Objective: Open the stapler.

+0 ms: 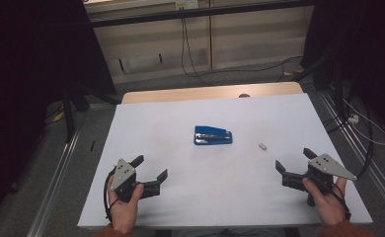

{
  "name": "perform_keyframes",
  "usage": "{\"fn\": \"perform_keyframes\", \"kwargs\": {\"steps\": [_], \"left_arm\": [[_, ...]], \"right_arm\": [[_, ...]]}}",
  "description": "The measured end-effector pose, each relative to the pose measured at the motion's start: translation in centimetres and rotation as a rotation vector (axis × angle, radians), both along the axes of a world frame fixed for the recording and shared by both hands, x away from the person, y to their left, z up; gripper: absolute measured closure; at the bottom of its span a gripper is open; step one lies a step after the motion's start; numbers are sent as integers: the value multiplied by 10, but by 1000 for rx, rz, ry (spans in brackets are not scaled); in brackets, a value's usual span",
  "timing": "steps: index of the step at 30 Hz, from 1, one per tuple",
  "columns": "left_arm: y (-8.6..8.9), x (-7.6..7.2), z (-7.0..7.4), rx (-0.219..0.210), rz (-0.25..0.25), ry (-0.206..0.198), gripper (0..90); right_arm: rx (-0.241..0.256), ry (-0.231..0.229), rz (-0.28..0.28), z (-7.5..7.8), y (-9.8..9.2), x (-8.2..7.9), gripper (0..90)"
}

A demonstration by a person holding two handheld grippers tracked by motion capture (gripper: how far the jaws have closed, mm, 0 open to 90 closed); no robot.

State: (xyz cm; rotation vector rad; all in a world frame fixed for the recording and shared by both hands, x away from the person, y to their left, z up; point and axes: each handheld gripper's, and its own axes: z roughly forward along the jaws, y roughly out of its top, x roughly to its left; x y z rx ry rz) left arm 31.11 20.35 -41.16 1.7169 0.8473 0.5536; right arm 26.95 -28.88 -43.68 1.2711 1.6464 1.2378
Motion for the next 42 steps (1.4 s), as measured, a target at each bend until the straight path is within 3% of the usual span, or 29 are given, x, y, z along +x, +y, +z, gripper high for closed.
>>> {"fn": "perform_keyframes", "kwargs": {"steps": [8, 12, 19, 21, 27, 30, 34, 37, 42], "left_arm": [[-2, 3, -2, 12, 2, 18, 39], [-4, 3, -2, 9, 1, 21, 39], [-4, 3, -3, 32, -14, 38, 40], [-4, 3, -3, 32, -18, 40, 40], [-6, 4, -3, 35, -50, 44, 40], [-8, 2, -3, 45, -62, 38, 40], [-11, 3, -4, 39, -69, 49, 40], [-15, 7, -4, 49, -75, 49, 40], [-17, 9, -4, 37, -88, 62, 35]], "right_arm": [[40, 24, 46, 0, 0, 2, 4], [4, 33, 55, -2, 0, 3, 25], [30, 40, 84, -3, 2, 5, 25], [21, 20, 106, -3, 6, 4, 25], [33, 43, 160, -6, 14, 8, 22], [-11, 48, 185, -7, 19, 7, 20], [39, 59, 203, -7, 24, 8, 20], [9, 62, 204, -7, 33, 10, 25], [13, 59, 234, -7, 41, 14, 23]]}}
